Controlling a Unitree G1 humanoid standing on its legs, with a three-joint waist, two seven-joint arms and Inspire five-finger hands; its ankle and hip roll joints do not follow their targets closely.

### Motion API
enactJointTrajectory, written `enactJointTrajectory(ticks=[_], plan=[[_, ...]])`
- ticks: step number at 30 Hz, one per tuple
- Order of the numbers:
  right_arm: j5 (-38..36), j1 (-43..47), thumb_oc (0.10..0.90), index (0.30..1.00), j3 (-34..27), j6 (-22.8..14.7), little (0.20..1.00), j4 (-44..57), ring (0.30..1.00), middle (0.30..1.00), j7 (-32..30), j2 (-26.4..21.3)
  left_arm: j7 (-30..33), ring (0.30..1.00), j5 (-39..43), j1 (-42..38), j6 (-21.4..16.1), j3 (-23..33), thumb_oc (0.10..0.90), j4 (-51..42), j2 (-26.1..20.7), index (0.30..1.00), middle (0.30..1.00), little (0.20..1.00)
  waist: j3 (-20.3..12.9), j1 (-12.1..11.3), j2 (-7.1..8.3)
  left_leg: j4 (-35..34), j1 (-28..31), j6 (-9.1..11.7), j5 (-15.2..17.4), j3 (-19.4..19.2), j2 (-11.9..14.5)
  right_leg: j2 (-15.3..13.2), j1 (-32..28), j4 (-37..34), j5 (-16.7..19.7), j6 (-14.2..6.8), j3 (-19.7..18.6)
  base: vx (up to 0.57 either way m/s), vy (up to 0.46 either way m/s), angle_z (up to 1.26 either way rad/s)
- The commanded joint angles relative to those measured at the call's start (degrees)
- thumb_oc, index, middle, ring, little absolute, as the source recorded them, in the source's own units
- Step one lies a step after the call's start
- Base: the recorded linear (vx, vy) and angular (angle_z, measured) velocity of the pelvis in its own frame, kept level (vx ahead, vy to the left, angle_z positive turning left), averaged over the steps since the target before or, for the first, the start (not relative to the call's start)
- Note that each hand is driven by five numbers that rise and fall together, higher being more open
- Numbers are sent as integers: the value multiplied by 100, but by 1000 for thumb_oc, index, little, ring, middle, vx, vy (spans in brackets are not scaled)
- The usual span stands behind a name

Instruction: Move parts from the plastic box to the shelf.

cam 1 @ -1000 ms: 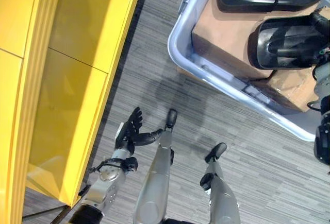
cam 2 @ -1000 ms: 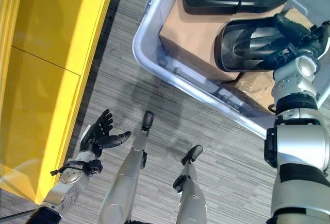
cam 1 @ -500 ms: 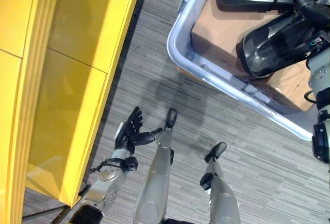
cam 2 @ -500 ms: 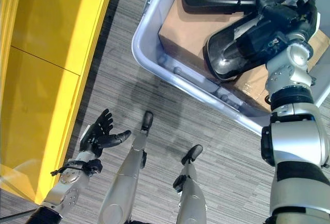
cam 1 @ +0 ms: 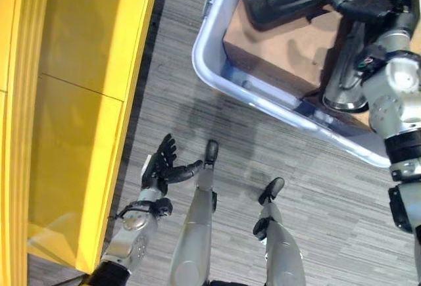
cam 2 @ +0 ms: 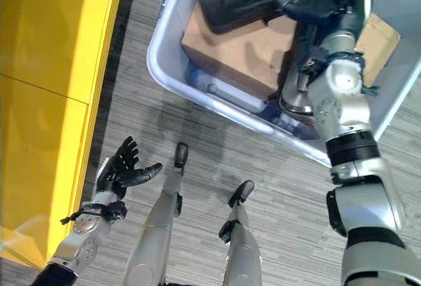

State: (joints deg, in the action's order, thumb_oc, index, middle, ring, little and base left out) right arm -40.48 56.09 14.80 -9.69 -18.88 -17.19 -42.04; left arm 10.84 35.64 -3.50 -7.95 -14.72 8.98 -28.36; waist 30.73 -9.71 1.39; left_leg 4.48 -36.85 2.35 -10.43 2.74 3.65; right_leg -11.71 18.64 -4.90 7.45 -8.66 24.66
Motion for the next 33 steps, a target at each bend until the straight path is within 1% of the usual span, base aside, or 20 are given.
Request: enactJointTrajectory(ticks=[1,2,4,5,6,7,8,9,18,22,23,24,27,30,32,33], plan=[[927,812,900,1000,-308,-855,1000,645,1000,1000,-191,-430,25,1000,-170,470,-341,202,900,-428,-256,1000,1000,1000,-94,-118,275,184,447,-13,765,36,61,-227,-745,392,-461,-306,-4,-86,31,-6],[1094,773,900,1000,-329,-842,1000,769,1000,1000,-236,-472,14,1000,-192,476,-338,212,900,-446,-271,1000,1000,1000,-94,-116,286,192,394,-63,632,-9,40,-252,-701,384,-367,-267,64,-80,31,-2],[1231,624,900,1000,-431,-815,1000,1045,1000,1000,-265,-450,14,1000,-217,501,-323,252,900,-441,-274,1000,1000,1000,-94,-95,323,174,482,-66,630,-18,47,-252,-773,371,-354,-269,66,-20,1,0],[1339,583,900,1000,-453,-792,1000,1153,1000,1000,-278,-437,9,1000,-228,509,-309,275,900,-447,-275,1000,1000,1000,-96,-86,346,155,594,-23,748,24,70,-228,-869,368,-436,-304,-6,0,0,0],[1446,540,900,1000,-472,-772,1000,1253,1000,1000,-292,-456,4,1000,-243,532,-298,301,900,-465,-284,1000,1000,1000,-94,-83,350,176,549,-68,631,-17,54,-249,-836,373,-358,-267,60,46,-31,0],[1547,486,900,1000,-521,-746,1000,1374,1000,1000,-317,-450,6,1000,-263,533,-288,327,900,-470,-290,1000,1000,1000,-98,-75,374,155,659,-24,747,24,74,-222,-934,366,-441,-300,-11,-74,29,-1],[1550,474,900,1000,-526,-744,1000,1376,1000,1000,-319,-448,5,1000,-264,542,-289,322,900,-473,-293,1000,1000,1000,-94,-82,367,171,595,-68,632,-20,56,-247,-883,369,-362,-264,56,0,0,0],[1819,361,900,1000,-635,-717,1000,1628,1000,1000,-354,-478,-29,1000,-304,584,-269,393,900,-522,-298,1000,1000,1000,-119,-66,400,181,677,-68,641,-16,66,-246,-967,370,-376,-258,66,-71,27,-2],[2013,-151,900,1000,-965,-739,1000,2165,1000,1000,-260,-430,-74,1000,-425,743,-206,600,900,-438,-318,1000,1000,1000,-335,-11,488,188,840,-70,673,-47,93,-235,-1087,337,-378,-242,22,-1,2,-2],[2159,-755,900,1000,-1177,-692,1000,2443,1000,1000,-84,-537,-179,1000,-480,829,-167,687,900,-377,-308,1000,1000,1000,-458,81,536,160,968,-66,670,-75,121,-247,-1171,349,-388,-233,16,-5,3,-2],[2243,-1115,900,1000,-1278,-651,1000,2556,1000,1000,31,-558,-211,1000,-498,859,-165,724,900,-372,-270,1000,1000,1000,-492,122,556,160,1000,-65,667,-88,124,-248,-1173,355,-389,-229,-4,-28,3,-4],[2395,-1528,900,1000,-1401,-609,1000,2741,1000,1000,169,-597,-250,1000,-525,901,-161,762,900,-368,-254,1000,1000,1000,-516,160,578,158,1038,-64,670,-105,144,-243,-1176,358,-400,-222,-27,-36,2,-7],[3215,-2828,900,1000,-1631,-476,1000,3143,1000,1000,632,-866,-421,1000,-712,1063,-161,954,900,-317,-168,1000,1000,1000,-591,311,597,138,1133,-36,636,-163,214,-238,-1169,360,-397,-215,-84,-35,-12,-17],[3517,-3345,900,1000,-1683,-433,1000,3218,1000,1000,849,-1019,-504,1000,-810,1128,-164,978,900,-319,-142,1000,1000,1000,-637,359,594,78,1186,-8,593,-193,244,-226,-1176,343,-404,-212,-97,-18,-20,-22],[3849,-3590,900,1000,-1597,-380,1000,3163,1000,1000,960,-1171,-572,1000,-869,1176,-161,979,900,-276,-142,1000,1000,1000,-662,404,591,48,1239,17,562,-229,281,-211,-1182,337,-415,-199,-132,-26,-43,-21],[4179,-3666,900,1000,-1504,-339,1000,3148,1000,1000,1024,-1400,-603,1000,-895,1207,-174,991,900,-302,-172,1000,1000,1000,-669,428,587,13,1284,36,538,-249,310,-203,-1195,333,-428,-193,-152,-22,-46,-17]])
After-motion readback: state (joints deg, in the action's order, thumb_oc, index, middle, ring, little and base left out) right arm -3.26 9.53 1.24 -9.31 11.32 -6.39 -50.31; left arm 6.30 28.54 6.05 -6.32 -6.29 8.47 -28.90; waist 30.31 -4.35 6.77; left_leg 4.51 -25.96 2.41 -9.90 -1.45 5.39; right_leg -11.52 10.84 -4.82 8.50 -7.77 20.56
